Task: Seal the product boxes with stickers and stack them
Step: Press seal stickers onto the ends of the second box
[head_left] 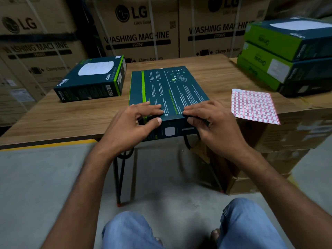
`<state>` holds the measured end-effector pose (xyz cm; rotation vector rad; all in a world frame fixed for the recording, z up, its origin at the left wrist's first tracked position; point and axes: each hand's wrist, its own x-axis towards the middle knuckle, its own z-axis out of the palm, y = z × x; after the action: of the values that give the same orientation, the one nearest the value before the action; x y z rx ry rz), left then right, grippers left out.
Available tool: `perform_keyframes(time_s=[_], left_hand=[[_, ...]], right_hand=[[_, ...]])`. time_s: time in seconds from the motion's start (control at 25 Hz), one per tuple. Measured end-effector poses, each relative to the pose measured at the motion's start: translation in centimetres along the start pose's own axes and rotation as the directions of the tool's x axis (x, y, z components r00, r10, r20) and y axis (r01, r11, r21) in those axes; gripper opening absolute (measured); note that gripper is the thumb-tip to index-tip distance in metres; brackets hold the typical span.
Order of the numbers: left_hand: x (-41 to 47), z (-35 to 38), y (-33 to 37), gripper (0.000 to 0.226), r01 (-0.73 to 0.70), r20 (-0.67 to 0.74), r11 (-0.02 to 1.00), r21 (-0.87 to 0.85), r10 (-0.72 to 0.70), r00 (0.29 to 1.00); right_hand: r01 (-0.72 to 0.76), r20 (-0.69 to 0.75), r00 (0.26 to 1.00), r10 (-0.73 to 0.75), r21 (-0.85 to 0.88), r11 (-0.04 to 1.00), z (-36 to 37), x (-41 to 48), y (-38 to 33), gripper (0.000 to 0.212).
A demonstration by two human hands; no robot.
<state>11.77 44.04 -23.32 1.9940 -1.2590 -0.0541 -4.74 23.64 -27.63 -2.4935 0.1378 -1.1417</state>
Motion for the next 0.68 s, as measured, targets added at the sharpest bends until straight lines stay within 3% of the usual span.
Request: perform_keyframes(time_s=[0.12,0.28,0.48,0.68], left_hand=[[-0.2,1.2,1.6,0.02,-0.052,-0.153,0.998,0.023,0.055,0.987],[0.1,4.7,5.4,0.015,-0.183,-0.348,0.983,0.011,0.176,0.921],[2.2,10.6,9.1,0.015,-0.315,-0.328,0.916,0.248,0.385,0.863],[4.1,15.2,11.1,0.017,-0.368,-0.262,0.92,0.132,0.39,0.883]], right_hand=[[-0.006,-0.119,0.993,-0.001,-0.052,0.999,-1.4,-1.1,0.3,0.019],[-0.133,-0.253,0.96,0.116,-0.053,0.99,-4.0,-2.9,1.4,0.02],[-0.352,-0.286,0.897,0.338,0.0,0.936,-7.6,-5.5,4.9,0.02],[-0.503,-0.278,0.839,0.468,-0.069,0.861,-11.1,-6.4,8.3,0.02]])
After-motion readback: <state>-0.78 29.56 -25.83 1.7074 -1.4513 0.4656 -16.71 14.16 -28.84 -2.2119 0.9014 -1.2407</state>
